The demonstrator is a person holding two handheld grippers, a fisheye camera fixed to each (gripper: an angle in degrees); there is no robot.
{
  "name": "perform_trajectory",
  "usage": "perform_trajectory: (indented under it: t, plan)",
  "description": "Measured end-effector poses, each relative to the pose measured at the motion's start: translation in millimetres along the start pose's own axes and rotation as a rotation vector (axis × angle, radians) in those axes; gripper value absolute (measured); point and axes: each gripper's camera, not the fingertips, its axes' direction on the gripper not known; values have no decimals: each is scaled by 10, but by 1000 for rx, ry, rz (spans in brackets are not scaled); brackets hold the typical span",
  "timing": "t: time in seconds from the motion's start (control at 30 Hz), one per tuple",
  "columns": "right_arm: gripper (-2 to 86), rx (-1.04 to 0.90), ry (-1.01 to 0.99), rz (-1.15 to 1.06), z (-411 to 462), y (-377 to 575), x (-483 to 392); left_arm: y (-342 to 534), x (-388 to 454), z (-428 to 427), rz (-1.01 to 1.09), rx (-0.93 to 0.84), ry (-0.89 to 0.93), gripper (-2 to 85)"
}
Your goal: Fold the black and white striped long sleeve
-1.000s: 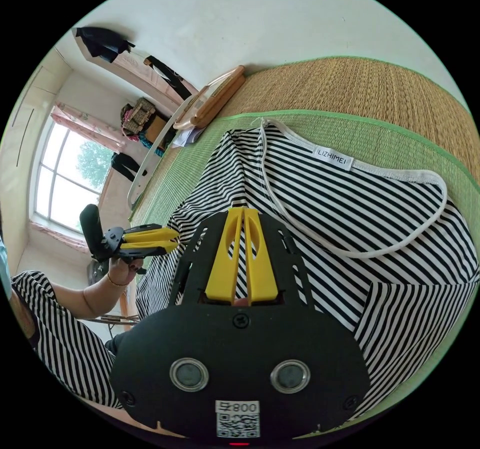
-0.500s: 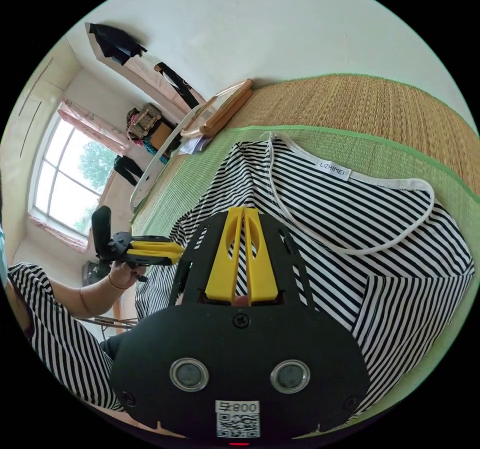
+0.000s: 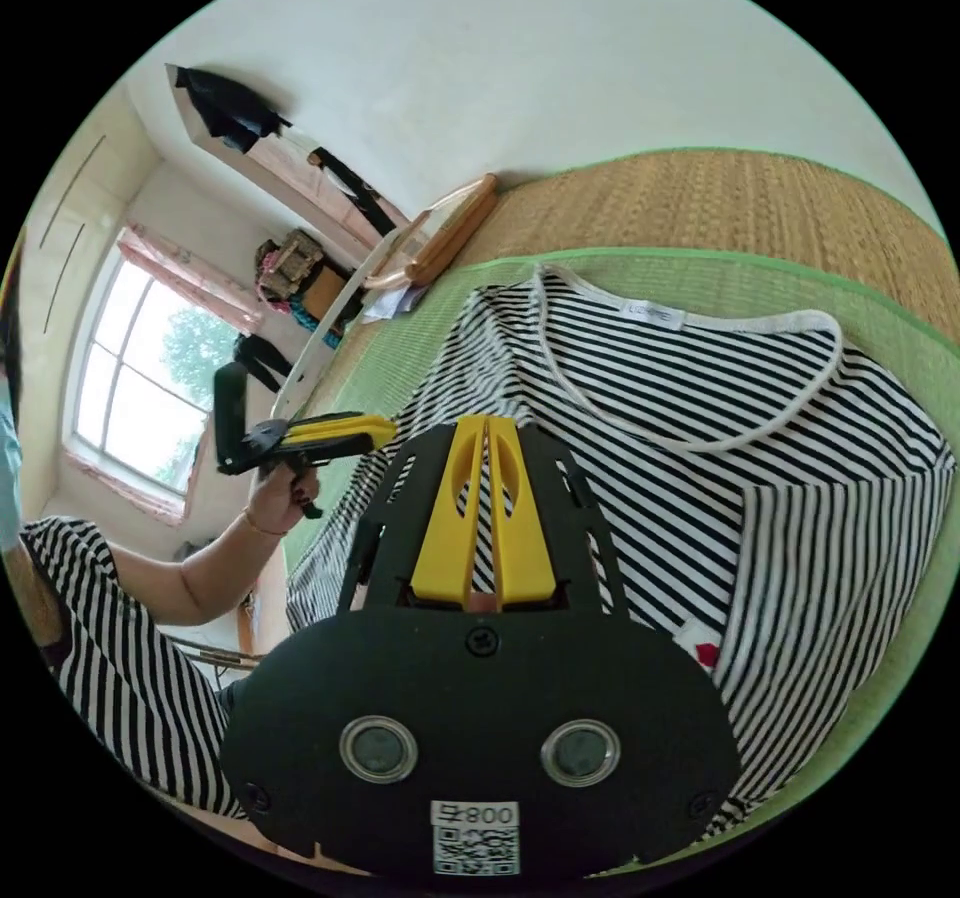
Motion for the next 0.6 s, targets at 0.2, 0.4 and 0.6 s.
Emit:
perform_trajectory:
  t: [0.2,0.4,0.6]
  plan:
    - [1,-271,-30,-131,1037,96,-570,79,-69,-187,-60,-2,3,4]
    - [0,-284,-6,-112,1214,202,-610,41,90,-521,-30,43,20,1]
    - [0,-155,30,-113,980,230,-683,-218,256,-768,7,124,104,1]
